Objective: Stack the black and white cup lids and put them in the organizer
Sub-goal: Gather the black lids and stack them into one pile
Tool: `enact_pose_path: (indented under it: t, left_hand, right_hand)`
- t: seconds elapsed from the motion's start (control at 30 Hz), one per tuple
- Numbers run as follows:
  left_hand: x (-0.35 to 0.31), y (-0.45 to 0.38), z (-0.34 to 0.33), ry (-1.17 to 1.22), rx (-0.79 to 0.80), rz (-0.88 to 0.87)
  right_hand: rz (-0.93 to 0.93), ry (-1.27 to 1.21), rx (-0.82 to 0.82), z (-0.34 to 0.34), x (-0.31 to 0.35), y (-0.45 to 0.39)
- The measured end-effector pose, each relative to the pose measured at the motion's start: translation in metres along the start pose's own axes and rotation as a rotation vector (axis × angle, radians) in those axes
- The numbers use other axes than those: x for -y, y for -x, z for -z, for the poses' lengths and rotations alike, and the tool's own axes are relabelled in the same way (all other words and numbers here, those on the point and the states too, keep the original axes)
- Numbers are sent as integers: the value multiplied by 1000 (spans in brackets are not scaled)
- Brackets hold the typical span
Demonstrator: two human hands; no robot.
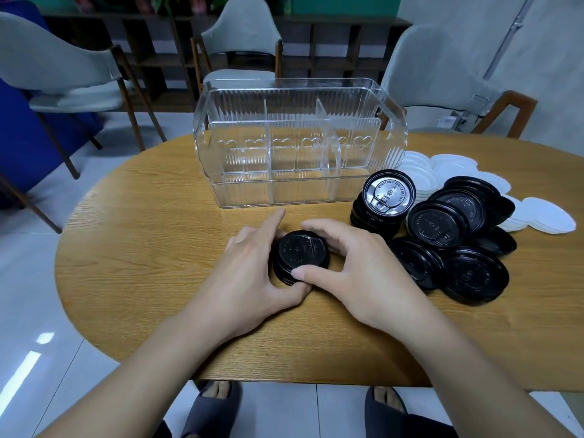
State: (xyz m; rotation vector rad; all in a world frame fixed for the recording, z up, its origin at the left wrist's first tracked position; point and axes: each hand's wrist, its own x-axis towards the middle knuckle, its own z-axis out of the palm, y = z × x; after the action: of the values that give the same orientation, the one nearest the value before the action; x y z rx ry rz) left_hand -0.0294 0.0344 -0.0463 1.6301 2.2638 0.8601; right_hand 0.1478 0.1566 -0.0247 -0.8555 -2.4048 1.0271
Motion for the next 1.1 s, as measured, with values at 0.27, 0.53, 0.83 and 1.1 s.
enact_pose_path:
  t: [0.27, 0.53, 0.83, 1.1]
  left_hand:
    - [-4, 3, -2, -24, -7, -10]
    - [1, 4, -5, -29, 0, -42]
    - [7, 1, -4, 24, -18, -101]
    - [2, 4, 0, 39, -11, -80]
  right_hand:
    - [-2, 113, -130, -6, 9, 5]
    - [22, 114, -156, -13, 8, 6]
    - [29, 109, -102, -2, 14, 8]
    - [51, 689, -442, 49, -17, -9]
